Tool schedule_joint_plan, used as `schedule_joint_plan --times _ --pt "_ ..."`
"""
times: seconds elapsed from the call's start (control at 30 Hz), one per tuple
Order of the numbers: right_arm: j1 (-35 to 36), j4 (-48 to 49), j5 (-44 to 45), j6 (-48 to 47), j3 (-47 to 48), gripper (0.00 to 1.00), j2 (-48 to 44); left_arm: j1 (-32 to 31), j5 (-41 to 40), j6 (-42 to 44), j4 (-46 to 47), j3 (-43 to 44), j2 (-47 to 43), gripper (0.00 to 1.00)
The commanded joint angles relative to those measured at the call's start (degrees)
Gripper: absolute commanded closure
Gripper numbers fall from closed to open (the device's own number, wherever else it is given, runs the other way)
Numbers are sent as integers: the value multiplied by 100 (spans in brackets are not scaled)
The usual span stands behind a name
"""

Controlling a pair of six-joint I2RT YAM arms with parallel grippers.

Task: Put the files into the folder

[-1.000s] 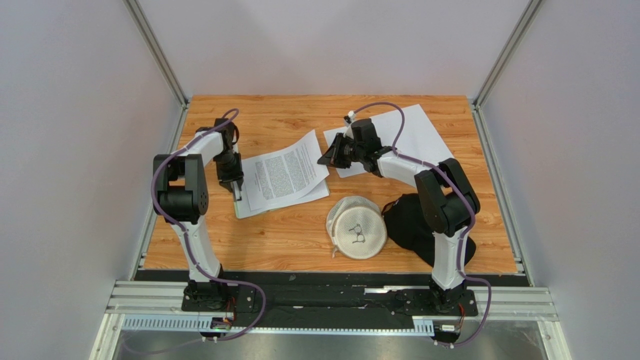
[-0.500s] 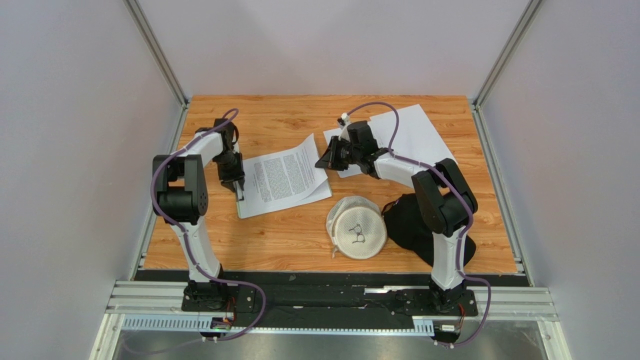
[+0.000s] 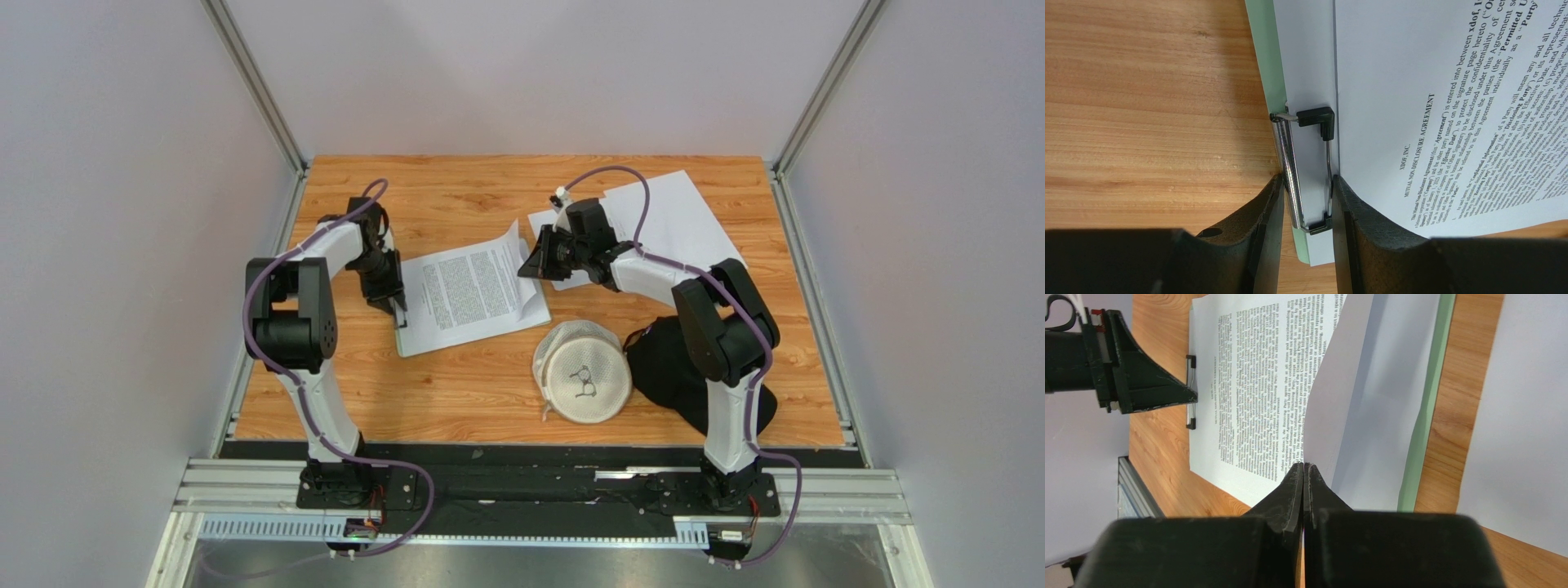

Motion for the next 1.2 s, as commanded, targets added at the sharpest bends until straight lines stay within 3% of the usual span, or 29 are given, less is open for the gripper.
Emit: schedule_joint_plan --times 0.0,0.73,1.07,1.13,1.17 --pt "12 -59 418 -187 -34 100 -147 -14 599 -91 424 -285 -195 100" --pt "30 -367 1499 -363 -140 100 -367 293 864 -416 1181 -971 -696 100" --pt "91 -332 1298 -442 45 100 -429 91 -217 -609 585 -568 -582 100" --pt "144 -323 1263 -399 80 100 -402 47 -357 -679 488 -497 -503 95" --pt "153 -315 1236 -390 89 100 -385 47 -462 -688 444 -462 -494 84"
